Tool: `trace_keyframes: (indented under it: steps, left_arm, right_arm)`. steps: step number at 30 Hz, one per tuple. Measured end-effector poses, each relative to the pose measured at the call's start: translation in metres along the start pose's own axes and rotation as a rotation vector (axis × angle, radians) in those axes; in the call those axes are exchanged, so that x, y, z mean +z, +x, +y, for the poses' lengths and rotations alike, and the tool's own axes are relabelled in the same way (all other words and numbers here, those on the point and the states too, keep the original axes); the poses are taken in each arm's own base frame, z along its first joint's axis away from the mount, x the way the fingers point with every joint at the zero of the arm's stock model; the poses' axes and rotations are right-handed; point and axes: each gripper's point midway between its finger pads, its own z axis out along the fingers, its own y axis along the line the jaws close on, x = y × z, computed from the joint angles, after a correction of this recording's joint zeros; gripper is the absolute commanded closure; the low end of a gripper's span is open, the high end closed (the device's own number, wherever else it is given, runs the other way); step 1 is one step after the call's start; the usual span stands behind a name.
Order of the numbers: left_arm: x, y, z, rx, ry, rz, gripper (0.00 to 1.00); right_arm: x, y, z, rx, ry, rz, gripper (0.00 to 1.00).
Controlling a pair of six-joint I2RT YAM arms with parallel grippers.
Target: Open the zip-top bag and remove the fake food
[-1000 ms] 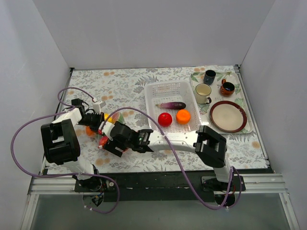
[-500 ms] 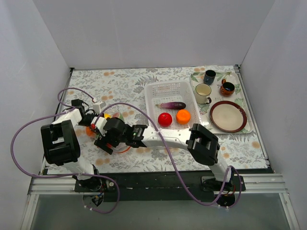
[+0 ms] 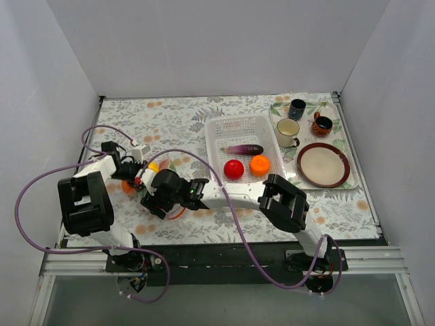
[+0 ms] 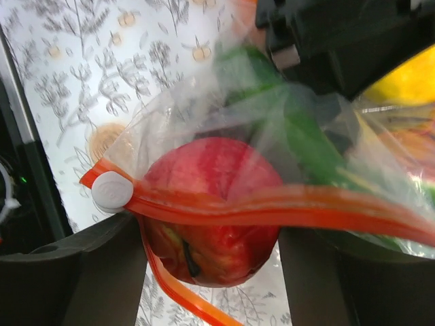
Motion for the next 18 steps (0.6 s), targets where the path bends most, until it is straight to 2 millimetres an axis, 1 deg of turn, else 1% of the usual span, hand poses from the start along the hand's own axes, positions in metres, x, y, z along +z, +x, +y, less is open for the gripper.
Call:
trace_keyframes:
  steps: [1,4,8,11,14,15,17,18]
  left_arm:
    - [0.000,0.000,0.000,0.000,0.000,0.000,0.99]
    - [0.000,0.001,-0.001,-0.003,0.003,0.003,0.99]
    - [0.001,0.005,-0.003,-0.010,0.008,0.010,0.99]
    - [0.002,0.007,-0.003,-0.012,0.010,0.012,0.99]
    - [0.002,0.007,-0.004,-0.016,0.013,0.012,0.99]
    - [0.002,0.007,-0.004,-0.018,0.014,0.012,0.99]
    - [0.002,0.007,-0.005,-0.021,0.017,0.010,0.99]
    - [0.002,0.007,-0.005,-0.024,0.019,0.010,0.99]
  right_arm:
    - [0.000,0.005,-0.002,0.007,-0.001,0.007,0.47]
    - [-0.007,0.012,-0.008,0.034,0.002,0.004,0.57]
    - [-0.016,0.020,-0.019,0.051,0.028,0.006,0.59]
    - [-0.025,0.021,-0.025,0.053,0.057,-0.008,0.58]
    - [-0.035,0.024,-0.031,0.055,0.086,-0.021,0.51]
    - [-0.037,0.025,-0.032,0.056,0.093,-0.022,0.45]
    - [-0.042,0.027,-0.034,0.058,0.101,-0.027,0.35]
    - [-0.044,0.029,-0.034,0.059,0.104,-0.025,0.23]
